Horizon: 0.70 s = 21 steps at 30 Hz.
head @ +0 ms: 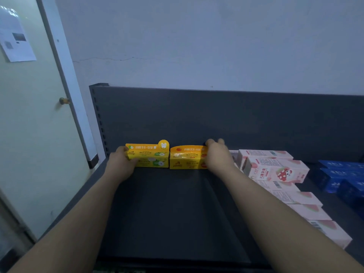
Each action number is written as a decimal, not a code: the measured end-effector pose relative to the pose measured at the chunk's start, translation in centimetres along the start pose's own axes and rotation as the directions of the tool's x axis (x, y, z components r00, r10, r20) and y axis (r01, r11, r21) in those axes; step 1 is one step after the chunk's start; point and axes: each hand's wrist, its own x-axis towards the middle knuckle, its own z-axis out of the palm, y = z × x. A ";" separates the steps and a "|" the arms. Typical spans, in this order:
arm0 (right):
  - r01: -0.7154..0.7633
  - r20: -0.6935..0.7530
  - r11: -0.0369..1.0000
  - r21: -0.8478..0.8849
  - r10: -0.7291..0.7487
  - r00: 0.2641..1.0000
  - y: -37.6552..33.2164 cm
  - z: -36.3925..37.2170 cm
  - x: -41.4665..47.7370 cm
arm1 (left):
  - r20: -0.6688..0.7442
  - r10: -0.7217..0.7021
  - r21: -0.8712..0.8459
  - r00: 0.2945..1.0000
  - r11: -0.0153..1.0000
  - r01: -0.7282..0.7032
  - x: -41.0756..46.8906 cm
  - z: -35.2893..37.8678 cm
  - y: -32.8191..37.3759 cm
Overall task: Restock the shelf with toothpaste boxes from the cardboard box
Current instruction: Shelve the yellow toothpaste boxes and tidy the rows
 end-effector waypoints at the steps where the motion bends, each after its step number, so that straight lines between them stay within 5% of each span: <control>1: 0.012 0.012 1.000 0.016 -0.012 1.000 0.0 -0.3 -0.3 | -0.025 -0.002 0.007 1.000 1.000 0.002 -0.5 0.1 0.5; 6: 0.044 0.057 0.996 0.075 -0.048 0.997 0.9 -3.7 -3.5 | -0.182 0.170 -0.020 0.968 0.984 -0.177 -6.1 0.6 5.4; 12: 0.045 -0.033 0.990 0.130 -0.041 0.999 5.6 -10.2 -11.2 | -0.012 0.483 -0.301 0.876 0.833 -0.463 -14.3 3.9 12.3; 17: -0.080 -0.156 0.987 0.138 0.102 0.983 14.1 -14.2 -18.8 | 0.120 0.603 -0.523 0.789 0.714 -0.466 -22.5 7.7 18.9; 21: -0.228 -0.199 0.962 0.150 0.255 0.946 22.3 -17.5 -25.6 | 0.205 0.731 -0.644 0.651 0.601 -0.472 -29.8 12.4 23.9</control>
